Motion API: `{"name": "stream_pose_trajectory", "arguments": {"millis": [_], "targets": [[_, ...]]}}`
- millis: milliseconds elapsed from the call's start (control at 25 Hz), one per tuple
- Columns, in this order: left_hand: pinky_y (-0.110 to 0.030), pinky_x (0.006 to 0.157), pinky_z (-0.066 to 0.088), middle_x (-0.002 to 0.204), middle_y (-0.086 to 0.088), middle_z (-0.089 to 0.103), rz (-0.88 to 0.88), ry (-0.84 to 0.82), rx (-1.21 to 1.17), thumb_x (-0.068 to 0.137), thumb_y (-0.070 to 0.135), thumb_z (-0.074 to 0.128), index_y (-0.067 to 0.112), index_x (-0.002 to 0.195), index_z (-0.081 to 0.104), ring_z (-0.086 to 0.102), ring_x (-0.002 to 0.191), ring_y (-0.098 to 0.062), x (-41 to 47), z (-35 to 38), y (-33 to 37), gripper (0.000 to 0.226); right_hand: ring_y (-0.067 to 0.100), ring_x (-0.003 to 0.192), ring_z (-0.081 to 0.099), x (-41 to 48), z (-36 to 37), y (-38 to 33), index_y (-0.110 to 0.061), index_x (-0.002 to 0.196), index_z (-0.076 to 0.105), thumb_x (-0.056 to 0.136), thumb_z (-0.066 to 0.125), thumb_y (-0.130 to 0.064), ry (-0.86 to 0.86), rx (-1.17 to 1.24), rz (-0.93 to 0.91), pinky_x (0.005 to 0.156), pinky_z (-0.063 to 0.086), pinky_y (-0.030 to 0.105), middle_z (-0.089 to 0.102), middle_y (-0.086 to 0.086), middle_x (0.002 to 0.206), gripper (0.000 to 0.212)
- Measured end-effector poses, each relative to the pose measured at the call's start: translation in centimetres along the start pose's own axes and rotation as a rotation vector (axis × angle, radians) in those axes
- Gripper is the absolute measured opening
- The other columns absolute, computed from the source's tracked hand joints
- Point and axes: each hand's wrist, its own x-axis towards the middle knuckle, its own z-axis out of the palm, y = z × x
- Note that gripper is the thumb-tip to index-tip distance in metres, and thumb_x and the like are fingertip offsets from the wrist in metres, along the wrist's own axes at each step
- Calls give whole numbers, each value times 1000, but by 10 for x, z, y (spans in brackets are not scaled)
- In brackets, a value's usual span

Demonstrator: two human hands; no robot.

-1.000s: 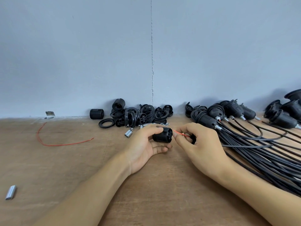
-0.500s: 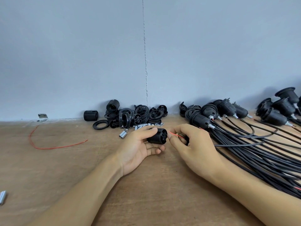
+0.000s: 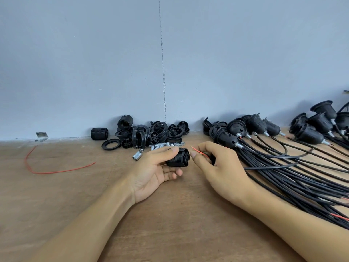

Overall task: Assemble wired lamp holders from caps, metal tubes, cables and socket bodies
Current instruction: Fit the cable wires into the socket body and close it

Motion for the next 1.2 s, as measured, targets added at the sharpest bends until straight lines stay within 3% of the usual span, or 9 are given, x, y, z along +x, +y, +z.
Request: {"name": "stream_pose_trajectory", "arguments": {"millis": [200, 440, 520, 680, 920, 1080, 1200], "targets": [[-24, 56, 52, 93, -12, 72, -8, 16, 22, 80, 34, 73, 12, 92, 81, 62, 61, -17, 1, -1, -2, 27, 4, 64, 51, -2, -1, -1, -44, 78, 55, 96, 63, -26, -31, -132, -40, 61, 34, 22, 54, -27, 65, 27], [-23, 54, 49, 90, -15, 73, -27, 35, 34, 85, 46, 65, 10, 94, 80, 59, 56, -17, 2, 2, -1, 40, -5, 70, 51, -4, 0, -3, -36, 89, 63, 95, 64, -25, 18, -217, -116, 61, 30, 10, 54, -38, 78, 12], [-24, 54, 49, 87, -17, 71, -45, 50, 16, 89, 47, 60, 6, 101, 77, 58, 55, -18, 4, 2, -1, 46, -3, 69, 52, -5, 2, -3, -37, 86, 59, 95, 63, -27, 38, -197, -125, 61, 30, 12, 53, -36, 77, 15], [-25, 54, 49, 86, -17, 71, -76, 24, 7, 93, 47, 53, 17, 87, 82, 59, 56, -18, 5, 1, -1, 43, 4, 66, 52, -4, 4, -2, -31, 86, 65, 94, 62, -28, 77, -144, -122, 60, 35, 22, 55, -30, 74, 9], [-26, 53, 50, 93, -25, 72, -88, 3, -17, 95, 41, 50, 9, 101, 78, 60, 56, -21, 6, 0, -1, 43, 2, 60, 51, -4, 5, -6, -37, 81, 61, 96, 65, -22, 66, -76, -120, 58, 34, 10, 56, -35, 67, 22], [-24, 52, 49, 88, -13, 75, -61, -11, -7, 101, 36, 47, 18, 85, 83, 60, 56, -19, 6, 0, -1, 44, 2, 53, 44, -4, 6, -2, -39, 77, 63, 95, 66, -26, 49, 31, -48, 55, 34, 10, 51, -18, 57, 22], [-23, 53, 48, 91, -9, 74, -35, 7, 22, 93, 39, 57, 15, 89, 81, 60, 58, -18, 4, 4, -2, 34, 5, 54, 45, -3, 6, 2, -37, 79, 64, 94, 65, -30, 63, -30, -14, 56, 35, 17, 50, -16, 57, 17]]}}
